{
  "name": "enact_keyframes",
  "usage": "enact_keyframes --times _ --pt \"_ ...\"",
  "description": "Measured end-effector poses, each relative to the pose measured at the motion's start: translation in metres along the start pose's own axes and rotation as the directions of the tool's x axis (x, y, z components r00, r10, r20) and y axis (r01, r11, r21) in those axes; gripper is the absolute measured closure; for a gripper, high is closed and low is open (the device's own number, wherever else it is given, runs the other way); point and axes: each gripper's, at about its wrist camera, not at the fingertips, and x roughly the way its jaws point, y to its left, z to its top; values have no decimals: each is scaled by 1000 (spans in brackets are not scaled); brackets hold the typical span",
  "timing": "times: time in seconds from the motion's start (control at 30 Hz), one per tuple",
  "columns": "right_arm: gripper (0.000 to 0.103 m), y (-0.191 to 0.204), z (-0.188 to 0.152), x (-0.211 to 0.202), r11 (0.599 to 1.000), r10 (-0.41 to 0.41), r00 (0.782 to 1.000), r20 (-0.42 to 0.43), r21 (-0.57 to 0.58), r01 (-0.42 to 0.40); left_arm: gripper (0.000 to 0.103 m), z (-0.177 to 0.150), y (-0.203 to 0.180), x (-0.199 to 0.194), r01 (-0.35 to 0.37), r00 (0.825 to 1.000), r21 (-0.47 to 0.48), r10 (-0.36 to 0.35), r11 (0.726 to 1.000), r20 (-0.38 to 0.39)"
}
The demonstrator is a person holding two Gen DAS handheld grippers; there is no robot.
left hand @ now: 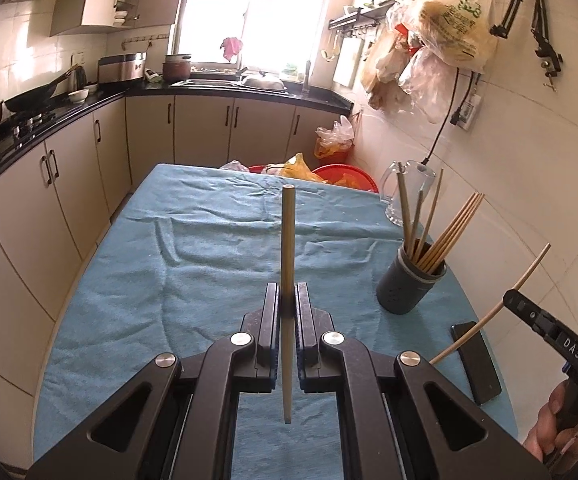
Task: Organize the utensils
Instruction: 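Lift the left tool's chopstick upright over the black holder while the right tool carries its own, then lower both tools' chopsticks into the holder and open both tools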
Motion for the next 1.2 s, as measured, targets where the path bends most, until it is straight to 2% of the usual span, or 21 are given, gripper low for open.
enact_keyframes --times 0.67,1.2 --pt "96 -57 21 -30 995 -6 998 63 102 0 97 20 -73 12 55 998 117 -54 992 -14" --pt "96 -73 49 -44 992 19 994 110 122 -32 97 45 -121 23 111 994 172 -109 979 -20"
